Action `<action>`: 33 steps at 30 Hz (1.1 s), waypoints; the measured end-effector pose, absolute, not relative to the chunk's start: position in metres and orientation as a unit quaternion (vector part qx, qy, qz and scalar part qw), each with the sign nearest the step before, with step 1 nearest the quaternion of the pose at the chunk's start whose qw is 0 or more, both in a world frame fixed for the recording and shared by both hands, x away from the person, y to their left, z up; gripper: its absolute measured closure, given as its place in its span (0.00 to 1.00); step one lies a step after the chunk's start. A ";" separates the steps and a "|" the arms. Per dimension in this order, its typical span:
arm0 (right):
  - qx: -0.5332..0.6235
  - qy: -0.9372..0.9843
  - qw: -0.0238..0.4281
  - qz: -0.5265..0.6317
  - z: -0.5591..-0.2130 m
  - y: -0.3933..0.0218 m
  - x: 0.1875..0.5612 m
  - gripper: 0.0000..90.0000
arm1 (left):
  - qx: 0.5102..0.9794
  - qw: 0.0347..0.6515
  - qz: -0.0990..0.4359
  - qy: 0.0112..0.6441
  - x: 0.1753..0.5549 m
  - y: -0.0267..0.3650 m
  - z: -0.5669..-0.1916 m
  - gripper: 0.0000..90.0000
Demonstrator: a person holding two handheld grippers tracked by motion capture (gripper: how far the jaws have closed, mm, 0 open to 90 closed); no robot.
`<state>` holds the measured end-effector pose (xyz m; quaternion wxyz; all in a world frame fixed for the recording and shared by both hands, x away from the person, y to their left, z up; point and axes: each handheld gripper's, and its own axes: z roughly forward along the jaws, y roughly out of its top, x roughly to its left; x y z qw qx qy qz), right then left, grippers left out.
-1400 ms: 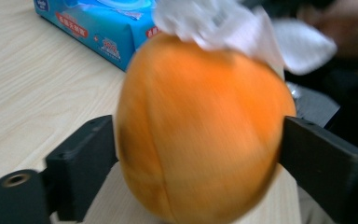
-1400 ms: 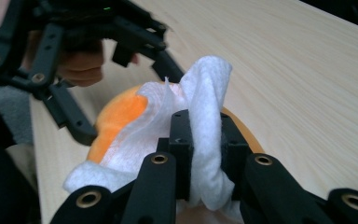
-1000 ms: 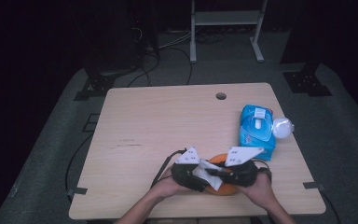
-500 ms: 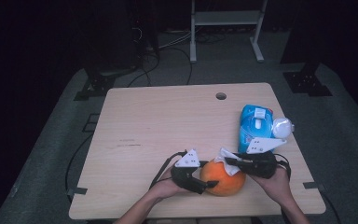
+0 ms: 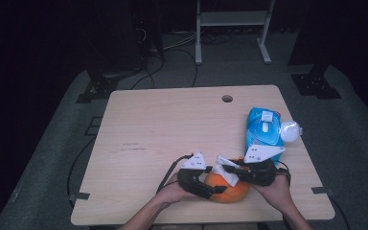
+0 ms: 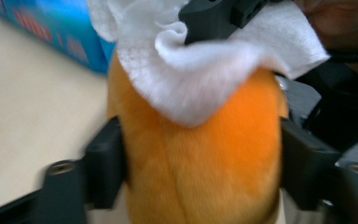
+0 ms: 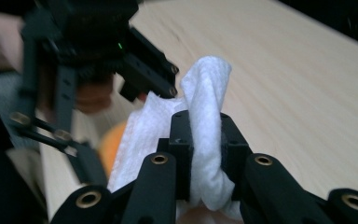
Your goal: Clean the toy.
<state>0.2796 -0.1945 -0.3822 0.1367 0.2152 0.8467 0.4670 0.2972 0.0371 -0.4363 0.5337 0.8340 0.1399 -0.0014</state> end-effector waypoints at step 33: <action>0.225 0.833 0.129 0.488 -0.398 -0.160 0.285 0.87 | 0.835 0.520 0.052 0.172 0.318 0.068 -0.428 0.14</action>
